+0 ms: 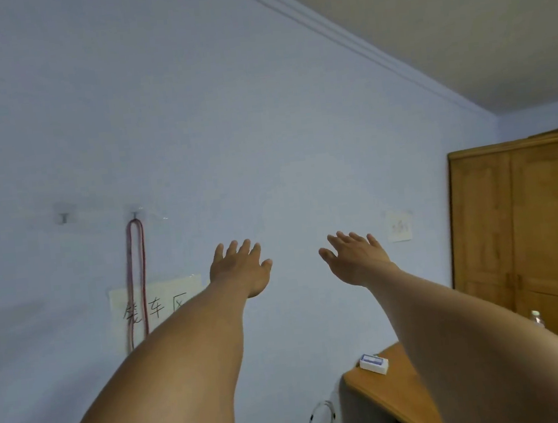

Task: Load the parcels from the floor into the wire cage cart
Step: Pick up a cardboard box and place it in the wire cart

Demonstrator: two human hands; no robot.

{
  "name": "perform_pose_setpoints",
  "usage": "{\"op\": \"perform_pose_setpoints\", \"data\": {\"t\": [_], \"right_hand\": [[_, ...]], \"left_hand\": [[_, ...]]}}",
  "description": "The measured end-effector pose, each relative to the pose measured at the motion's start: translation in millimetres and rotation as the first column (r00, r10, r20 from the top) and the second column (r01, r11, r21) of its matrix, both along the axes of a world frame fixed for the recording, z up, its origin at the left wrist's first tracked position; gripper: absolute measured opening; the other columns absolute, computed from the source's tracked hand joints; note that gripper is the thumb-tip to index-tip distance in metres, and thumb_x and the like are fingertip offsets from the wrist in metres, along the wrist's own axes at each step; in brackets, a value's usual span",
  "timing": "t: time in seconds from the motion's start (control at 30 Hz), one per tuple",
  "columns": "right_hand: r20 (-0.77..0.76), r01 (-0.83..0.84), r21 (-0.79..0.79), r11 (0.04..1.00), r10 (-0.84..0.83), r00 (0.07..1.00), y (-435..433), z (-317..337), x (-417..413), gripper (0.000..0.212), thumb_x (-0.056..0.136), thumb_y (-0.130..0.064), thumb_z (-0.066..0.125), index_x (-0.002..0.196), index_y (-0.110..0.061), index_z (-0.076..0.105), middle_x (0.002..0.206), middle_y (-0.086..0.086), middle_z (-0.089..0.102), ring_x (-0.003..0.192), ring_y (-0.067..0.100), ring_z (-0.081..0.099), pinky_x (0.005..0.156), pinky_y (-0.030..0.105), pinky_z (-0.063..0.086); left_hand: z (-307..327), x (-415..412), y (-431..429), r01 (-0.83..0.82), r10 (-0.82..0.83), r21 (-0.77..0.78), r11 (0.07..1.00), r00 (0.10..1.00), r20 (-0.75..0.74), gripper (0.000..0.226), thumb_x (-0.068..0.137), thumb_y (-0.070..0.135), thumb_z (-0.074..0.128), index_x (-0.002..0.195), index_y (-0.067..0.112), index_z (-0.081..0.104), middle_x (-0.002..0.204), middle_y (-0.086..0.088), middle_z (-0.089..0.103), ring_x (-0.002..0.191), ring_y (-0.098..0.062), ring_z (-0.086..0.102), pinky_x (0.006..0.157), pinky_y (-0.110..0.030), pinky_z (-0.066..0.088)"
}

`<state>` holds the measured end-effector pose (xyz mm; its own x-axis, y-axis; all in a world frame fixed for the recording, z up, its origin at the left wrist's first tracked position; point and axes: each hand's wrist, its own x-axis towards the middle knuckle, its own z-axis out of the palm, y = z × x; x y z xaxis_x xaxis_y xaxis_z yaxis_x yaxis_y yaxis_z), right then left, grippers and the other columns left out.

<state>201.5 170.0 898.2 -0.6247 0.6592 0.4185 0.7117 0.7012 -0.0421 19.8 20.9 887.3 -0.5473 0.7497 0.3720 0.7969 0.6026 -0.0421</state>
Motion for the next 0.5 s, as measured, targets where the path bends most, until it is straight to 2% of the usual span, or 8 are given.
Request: {"op": "perform_pose_setpoints", "data": {"t": [0.2,0.5], "right_hand": [[-0.013,-0.008,-0.053,0.999,0.007,1.0,79.1,-18.8,27.7,0.065,0.107,-0.055,0.012,0.165,-0.026,0.014,0.172,-0.006,0.01,0.159,0.018,0.006,0.129,0.046,-0.002],[0.043,-0.085,-0.14,0.986,0.092,0.995,164.6,-85.7,-26.6,0.065,0.107,-0.055,0.013,0.165,-0.026,0.013,0.172,-0.006,0.01,0.159,0.018,0.005,0.128,0.045,-0.002]], "left_hand": [[-8.6,22.9,74.6,-0.014,0.015,-0.038,0.999,0.999,0.028,0.065,0.108,0.053,0.007,0.165,0.024,0.001,0.172,0.002,-0.006,0.159,-0.022,-0.008,0.127,-0.048,-0.007],[-59.9,-19.2,157.8,-0.056,0.062,-0.108,0.993,0.997,0.053,0.065,0.107,0.053,0.007,0.165,0.024,0.002,0.173,0.002,-0.005,0.159,-0.022,-0.007,0.127,-0.048,-0.007]]}}
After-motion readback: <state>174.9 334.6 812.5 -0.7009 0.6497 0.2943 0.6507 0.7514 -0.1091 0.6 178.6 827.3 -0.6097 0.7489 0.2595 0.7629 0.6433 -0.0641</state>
